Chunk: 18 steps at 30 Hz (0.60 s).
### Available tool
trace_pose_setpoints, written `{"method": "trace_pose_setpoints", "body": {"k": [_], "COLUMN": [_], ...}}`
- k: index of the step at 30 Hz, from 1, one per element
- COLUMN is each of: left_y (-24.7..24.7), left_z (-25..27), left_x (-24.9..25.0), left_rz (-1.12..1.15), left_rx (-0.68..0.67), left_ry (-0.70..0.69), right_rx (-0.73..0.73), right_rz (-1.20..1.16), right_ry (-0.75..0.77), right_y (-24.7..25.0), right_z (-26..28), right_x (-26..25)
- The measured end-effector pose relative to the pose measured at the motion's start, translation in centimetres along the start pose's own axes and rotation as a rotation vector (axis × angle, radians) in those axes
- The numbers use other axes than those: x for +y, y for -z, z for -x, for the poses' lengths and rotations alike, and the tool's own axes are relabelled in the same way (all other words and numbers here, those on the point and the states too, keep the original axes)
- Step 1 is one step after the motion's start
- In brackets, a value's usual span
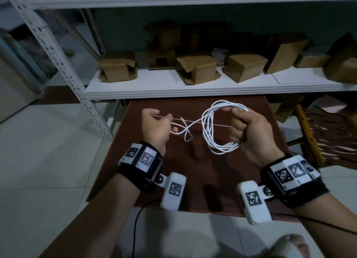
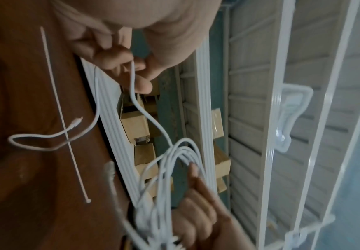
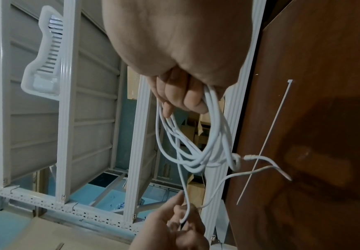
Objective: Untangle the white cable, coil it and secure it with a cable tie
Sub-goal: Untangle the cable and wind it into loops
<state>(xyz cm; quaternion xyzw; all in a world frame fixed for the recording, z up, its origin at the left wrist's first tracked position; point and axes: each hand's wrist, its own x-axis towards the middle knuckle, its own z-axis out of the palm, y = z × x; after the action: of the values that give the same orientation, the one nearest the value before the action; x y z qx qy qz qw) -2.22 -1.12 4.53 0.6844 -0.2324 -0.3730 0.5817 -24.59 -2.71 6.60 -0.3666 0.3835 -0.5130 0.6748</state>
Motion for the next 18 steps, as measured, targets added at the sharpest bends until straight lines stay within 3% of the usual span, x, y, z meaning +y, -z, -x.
{"method": "trace_pose_setpoints", "body": {"k": [3, 6, 10, 14, 18], "left_y": [-0.2, -0.3, -0.7, -1.2, -1.9], "left_z": [0.4, 0.7, 1.5, 3.7, 4.8], "left_x": [-0.9, -2.0, -2.6, -1.6, -1.6], "left_rz": [-0.322, -0.496, -0.682, -0.904, -1.069], "left_rx": [-0.105, -0.318, -0.294, -0.416, -0.501], "left_ry": [-0.092, -0.052, -0.069, -0.075, -0.289], "right_rx": [0.001, 0.019, 0.024, 0.001, -0.026], "right_rz": [-0.048, -0.085, -0.091, -0.075, -0.05], "right_ry": [0.021, 0.033, 0.039, 0.021, 0.009], "right_y": [0.0, 0.3, 0.3, 0.1, -0.2], "right_z": [-0.2, -0.5, -0.5, -0.4, -0.2], "right_x": [0.1, -0.1, -0.4, -0.1, 0.2]}}
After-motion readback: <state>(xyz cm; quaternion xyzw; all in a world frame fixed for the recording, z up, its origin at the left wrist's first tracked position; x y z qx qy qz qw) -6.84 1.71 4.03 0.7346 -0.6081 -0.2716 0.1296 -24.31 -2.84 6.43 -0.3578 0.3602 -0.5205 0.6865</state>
